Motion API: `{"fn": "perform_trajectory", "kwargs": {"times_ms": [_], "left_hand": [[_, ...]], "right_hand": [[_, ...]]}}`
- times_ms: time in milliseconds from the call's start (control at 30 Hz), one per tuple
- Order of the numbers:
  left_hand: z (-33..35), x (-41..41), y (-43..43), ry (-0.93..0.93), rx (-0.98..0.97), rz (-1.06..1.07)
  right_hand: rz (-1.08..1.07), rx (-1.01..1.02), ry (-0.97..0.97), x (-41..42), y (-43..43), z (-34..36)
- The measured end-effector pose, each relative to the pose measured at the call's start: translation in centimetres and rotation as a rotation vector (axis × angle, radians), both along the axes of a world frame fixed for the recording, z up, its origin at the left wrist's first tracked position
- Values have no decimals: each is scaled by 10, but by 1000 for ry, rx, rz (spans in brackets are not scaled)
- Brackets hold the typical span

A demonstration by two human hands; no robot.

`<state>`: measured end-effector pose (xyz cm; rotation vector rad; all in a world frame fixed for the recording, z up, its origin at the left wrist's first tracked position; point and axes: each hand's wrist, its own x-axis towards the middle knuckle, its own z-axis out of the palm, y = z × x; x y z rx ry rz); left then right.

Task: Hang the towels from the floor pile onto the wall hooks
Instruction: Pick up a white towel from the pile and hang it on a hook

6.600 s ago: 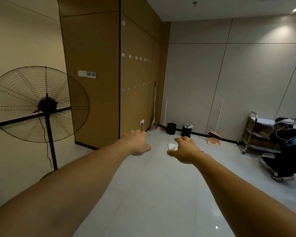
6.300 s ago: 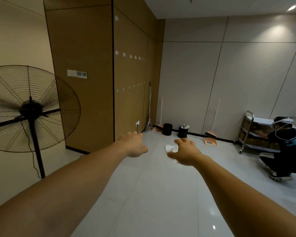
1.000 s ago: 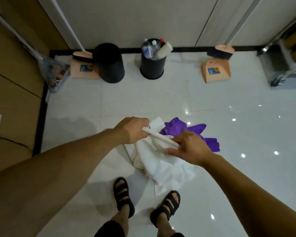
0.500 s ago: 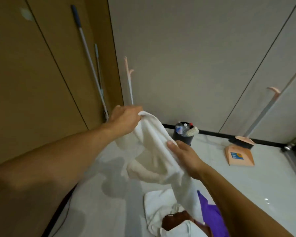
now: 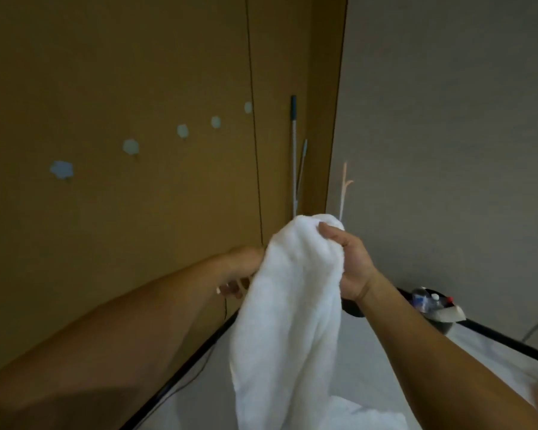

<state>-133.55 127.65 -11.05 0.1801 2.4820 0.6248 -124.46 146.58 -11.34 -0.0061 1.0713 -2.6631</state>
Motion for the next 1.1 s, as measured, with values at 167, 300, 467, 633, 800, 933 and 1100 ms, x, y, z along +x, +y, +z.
{"fn": "perform_trajectory", "kwargs": {"times_ms": [167, 300, 467, 633, 800, 933, 1100], "left_hand": [[-39, 29, -107, -444, 216, 234], [-50, 37, -167, -495, 581, 466], [-25, 23, -211, -433, 930, 501], [-6, 10, -269, -295, 982, 599], [-5, 1, -315, -354, 1134, 602], [1, 10, -349, -504, 1090, 404], [4, 17, -384, -563, 962, 225]], "right_hand": [[45, -46, 70, -18, -70, 32], [146, -66, 127, -27, -130, 59], [245, -60, 206, -37, -187, 87], [270, -20, 277, -39, -230, 105], [235, -5, 307, -40, -263, 109], [186, 57, 305, -42, -286, 111], [79, 90, 259, -44, -307, 106]]}}
